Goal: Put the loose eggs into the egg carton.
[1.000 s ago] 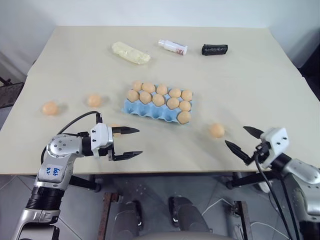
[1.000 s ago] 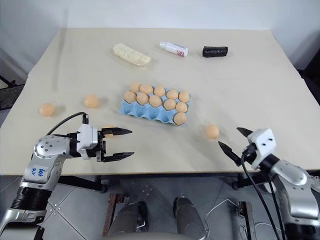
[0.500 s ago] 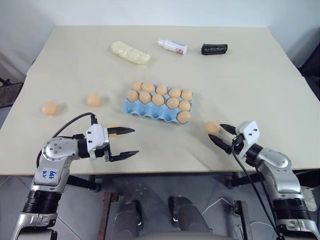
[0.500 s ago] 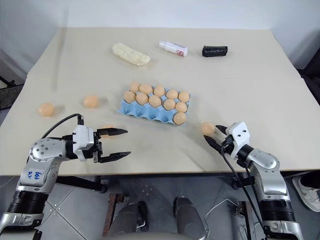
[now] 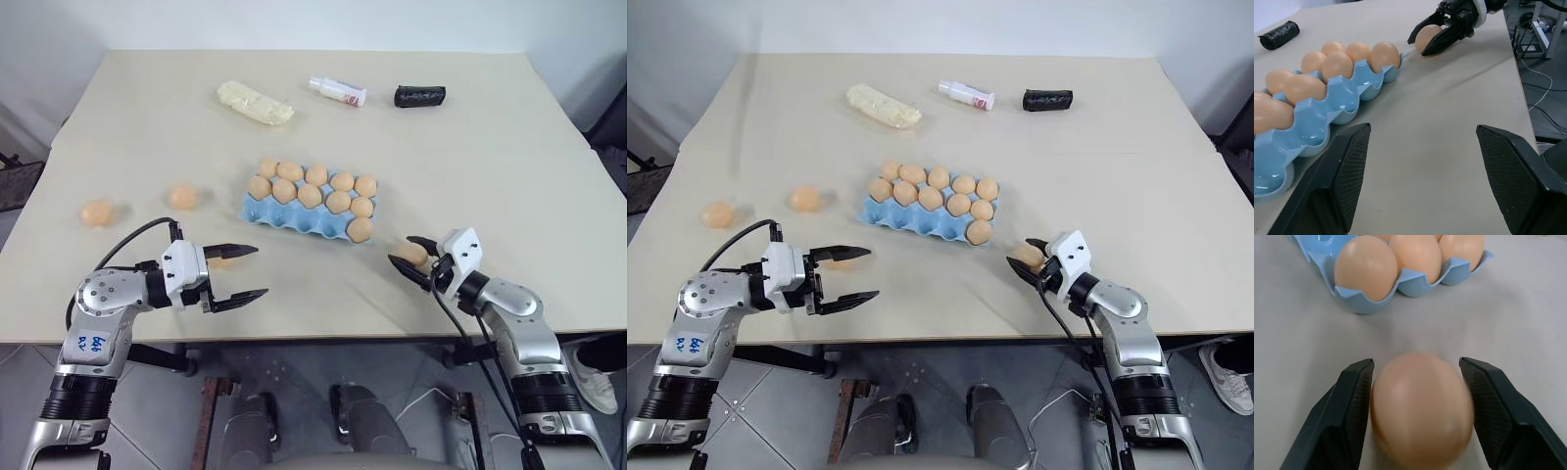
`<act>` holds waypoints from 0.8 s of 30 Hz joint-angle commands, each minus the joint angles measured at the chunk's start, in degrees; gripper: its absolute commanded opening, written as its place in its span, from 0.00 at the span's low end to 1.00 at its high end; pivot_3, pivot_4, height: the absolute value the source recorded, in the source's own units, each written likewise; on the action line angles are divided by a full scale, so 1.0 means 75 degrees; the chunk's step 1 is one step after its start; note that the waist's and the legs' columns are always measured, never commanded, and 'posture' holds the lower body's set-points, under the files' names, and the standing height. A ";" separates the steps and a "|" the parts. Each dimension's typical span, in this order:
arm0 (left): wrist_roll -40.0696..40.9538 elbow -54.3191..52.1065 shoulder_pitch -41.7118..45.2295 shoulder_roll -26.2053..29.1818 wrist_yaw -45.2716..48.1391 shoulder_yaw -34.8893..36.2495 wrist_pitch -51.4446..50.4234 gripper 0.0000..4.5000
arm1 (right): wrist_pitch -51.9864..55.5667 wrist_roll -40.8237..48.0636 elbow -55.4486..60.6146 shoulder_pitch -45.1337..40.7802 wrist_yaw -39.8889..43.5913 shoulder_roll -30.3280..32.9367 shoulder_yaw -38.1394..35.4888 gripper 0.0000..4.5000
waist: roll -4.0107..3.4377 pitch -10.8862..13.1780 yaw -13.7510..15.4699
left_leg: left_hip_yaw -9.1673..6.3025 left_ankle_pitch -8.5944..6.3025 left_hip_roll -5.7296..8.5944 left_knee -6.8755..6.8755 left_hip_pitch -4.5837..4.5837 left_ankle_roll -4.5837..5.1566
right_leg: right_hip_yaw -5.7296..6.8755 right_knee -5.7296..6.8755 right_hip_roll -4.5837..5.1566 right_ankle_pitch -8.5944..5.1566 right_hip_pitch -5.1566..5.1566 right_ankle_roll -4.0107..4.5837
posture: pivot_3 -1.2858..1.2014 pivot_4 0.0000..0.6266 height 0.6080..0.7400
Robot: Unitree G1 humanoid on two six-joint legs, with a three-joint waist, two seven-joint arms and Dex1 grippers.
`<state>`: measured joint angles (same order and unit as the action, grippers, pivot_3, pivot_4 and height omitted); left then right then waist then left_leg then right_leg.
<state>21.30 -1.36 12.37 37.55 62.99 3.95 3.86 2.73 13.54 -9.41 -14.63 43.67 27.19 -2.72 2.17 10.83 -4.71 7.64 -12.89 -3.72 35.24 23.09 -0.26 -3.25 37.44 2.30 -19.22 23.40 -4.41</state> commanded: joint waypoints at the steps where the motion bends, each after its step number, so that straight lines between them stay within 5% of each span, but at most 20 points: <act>1: 0.0012 -0.0103 -0.0118 0.0126 -0.0072 0.0249 0.0130 0.82 | -0.0130 0.0054 0.0064 -0.0019 0.0103 0.0123 -0.0122 0.64 | 0.0000 0.0000 -0.0004 | 0.0001 0.0000 0.0000 0.0000 0.0000 0.0000 | -0.0001 0.0000 0.0000 0.0000 0.0000 0.0000 | 0.52 0.24 1.00; 5: 0.0040 -0.0111 -0.0203 0.0141 -0.0127 0.0326 0.0117 0.82 | 0.0044 0.0282 0.0510 -0.0093 0.0283 0.0078 -0.0107 0.40 | 0.0000 0.0000 -0.0006 | 0.0001 0.0000 -0.0001 0.0000 0.0000 0.0000 | 0.0000 0.0001 0.0000 0.0000 0.0000 0.0000 | 0.52 0.24 1.00; 13: 0.0136 0.0053 -0.0554 0.0112 -0.0601 0.0859 -0.0064 0.82 | 0.1422 0.0328 0.1815 -0.1289 -0.0022 -0.0648 0.0861 0.40 | -0.0001 0.0001 -0.0063 | -0.0002 0.0004 -0.0009 0.0000 -0.0003 -0.0011 | -0.0001 0.0022 -0.0005 0.0002 0.0011 0.0005 | 0.52 0.24 1.00; 24: 0.0150 -0.0559 -0.1228 0.0047 -0.1202 0.1115 -0.0255 0.82 | 0.0669 -0.0729 -0.0505 -0.2876 -0.0473 -0.1627 0.1659 0.40 | 0.0003 -0.0002 0.0003 | -0.0007 -0.0010 0.0004 -0.0002 0.0023 -0.0001 | 0.0021 -0.0008 0.0021 -0.0001 0.0015 0.0012 | 0.52 0.24 1.00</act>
<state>21.72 -2.42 3.59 37.87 54.71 10.83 1.82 10.06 8.62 -12.21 -35.26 40.14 15.13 10.63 2.19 10.81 -4.68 7.60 -12.97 -3.70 35.21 23.27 -0.26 -3.09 37.37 2.45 -19.22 23.51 -4.32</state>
